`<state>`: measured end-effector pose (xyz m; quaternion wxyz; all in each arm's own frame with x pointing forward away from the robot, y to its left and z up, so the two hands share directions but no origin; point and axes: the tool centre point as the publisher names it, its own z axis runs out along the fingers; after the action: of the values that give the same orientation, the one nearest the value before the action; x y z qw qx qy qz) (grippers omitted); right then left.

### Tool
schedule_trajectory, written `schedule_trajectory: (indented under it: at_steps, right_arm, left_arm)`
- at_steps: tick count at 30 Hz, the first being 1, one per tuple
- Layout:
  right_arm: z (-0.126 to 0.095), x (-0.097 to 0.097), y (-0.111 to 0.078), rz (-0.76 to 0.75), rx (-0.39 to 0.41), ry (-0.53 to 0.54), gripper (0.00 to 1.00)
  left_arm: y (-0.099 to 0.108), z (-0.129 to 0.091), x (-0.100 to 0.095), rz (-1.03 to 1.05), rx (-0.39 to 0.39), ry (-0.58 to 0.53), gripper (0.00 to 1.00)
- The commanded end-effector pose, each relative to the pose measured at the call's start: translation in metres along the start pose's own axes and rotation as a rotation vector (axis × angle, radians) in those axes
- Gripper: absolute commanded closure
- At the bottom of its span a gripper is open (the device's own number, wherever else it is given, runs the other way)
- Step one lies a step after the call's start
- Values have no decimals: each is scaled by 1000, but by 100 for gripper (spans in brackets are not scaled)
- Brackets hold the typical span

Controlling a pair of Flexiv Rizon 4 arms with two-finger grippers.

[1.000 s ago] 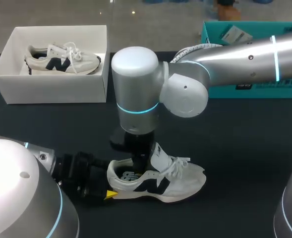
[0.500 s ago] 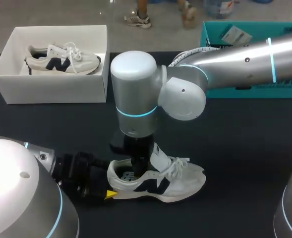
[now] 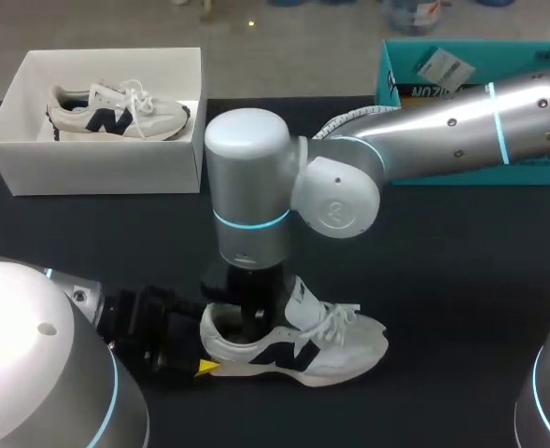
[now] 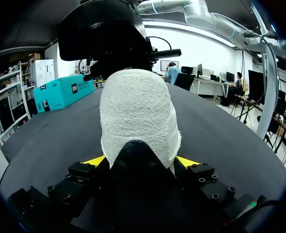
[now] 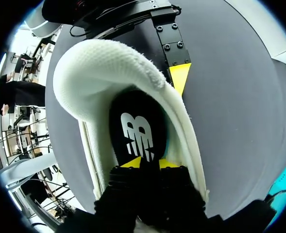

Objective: Take the shoe out of the shoebox, open the shoe tongue, remove and reinsert the insole, then place the shoe into the shoebox

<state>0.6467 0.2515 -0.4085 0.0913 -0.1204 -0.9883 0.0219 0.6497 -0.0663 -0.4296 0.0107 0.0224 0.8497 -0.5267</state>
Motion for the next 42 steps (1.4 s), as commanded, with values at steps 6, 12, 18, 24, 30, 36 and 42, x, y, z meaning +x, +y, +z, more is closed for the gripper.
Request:
schedule_trajectory:
  at_steps: [6, 12, 18, 24, 30, 36, 42]
  right_arm:
    - [14, 2, 0, -27, 22, 18, 100]
    - [1, -2, 0, -47, 33, 57, 100]
    - [-10, -2, -4, -55, 20, 75, 100]
    - [-22, 1, -9, -50, 8, 77, 100]
    - [-37, 4, -13, -40, -6, 53, 100]
    - [-53, 3, -17, -35, -4, 22, 100]
    - [-70, -1, -26, -7, -2, -15, 100]
  left_arm:
    - [6, 2, -2, -1, -1, -1, 100]
    - [6, 2, -2, -1, -1, -1, 100]
    - [6, 2, -2, -1, -1, -1, 100]
    - [6, 2, -2, -1, -1, -1, 100]
    - [6, 2, -2, -1, -1, -1, 100]
    - [6, 2, -2, -1, -1, -1, 100]
    - [6, 2, -2, -1, -1, -1, 100]
